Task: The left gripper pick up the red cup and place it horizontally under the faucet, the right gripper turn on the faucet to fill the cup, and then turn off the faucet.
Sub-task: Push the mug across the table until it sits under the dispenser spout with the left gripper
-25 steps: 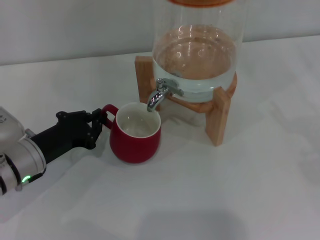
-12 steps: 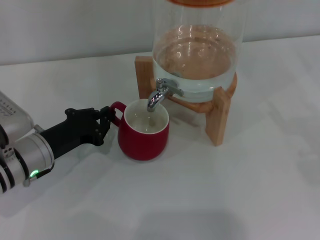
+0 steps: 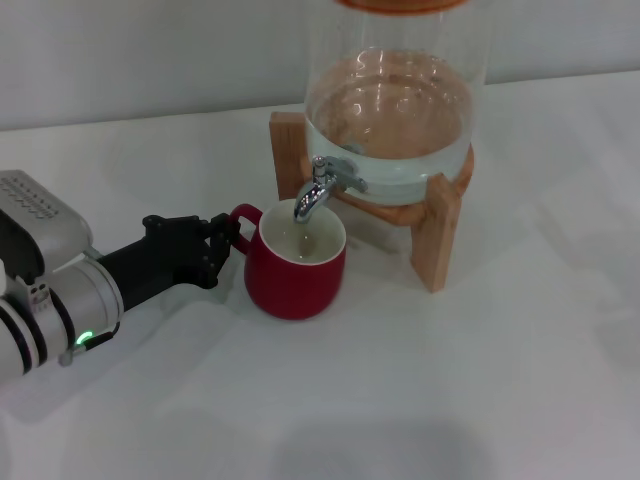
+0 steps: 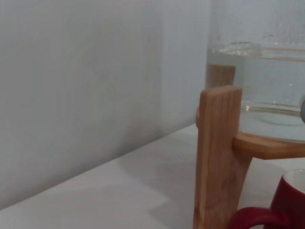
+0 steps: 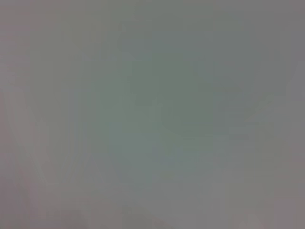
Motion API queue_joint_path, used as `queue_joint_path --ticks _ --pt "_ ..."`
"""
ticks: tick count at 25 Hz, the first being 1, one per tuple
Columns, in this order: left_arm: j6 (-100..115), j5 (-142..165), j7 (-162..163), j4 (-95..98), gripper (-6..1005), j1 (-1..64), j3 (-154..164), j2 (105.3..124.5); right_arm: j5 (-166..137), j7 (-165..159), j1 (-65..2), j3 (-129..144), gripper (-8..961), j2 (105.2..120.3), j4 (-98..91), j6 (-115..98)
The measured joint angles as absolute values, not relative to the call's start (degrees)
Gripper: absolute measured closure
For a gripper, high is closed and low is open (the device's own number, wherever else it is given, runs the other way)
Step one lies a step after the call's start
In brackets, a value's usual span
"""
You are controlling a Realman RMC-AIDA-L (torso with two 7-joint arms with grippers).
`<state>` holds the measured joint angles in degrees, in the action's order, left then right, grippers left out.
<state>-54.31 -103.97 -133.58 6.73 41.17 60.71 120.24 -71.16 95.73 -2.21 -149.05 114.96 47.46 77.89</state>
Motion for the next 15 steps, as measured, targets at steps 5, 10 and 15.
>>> queue_joint_path --ticks 5,10,15 --pt "-54.32 -104.03 -133.53 6.53 901 41.61 62.46 120.29 -71.05 95.75 -2.20 -149.13 230 115.02 47.45 77.83" --pt "-54.73 -104.19 -133.49 6.53 901 41.11 62.92 120.32 -71.01 95.78 -2.15 -149.26 229 115.04 47.46 77.88" --pt "-55.07 -104.40 -133.35 6.96 900 40.04 62.86 120.33 -71.01 95.80 -2.11 -149.30 229 115.05 47.47 77.92"
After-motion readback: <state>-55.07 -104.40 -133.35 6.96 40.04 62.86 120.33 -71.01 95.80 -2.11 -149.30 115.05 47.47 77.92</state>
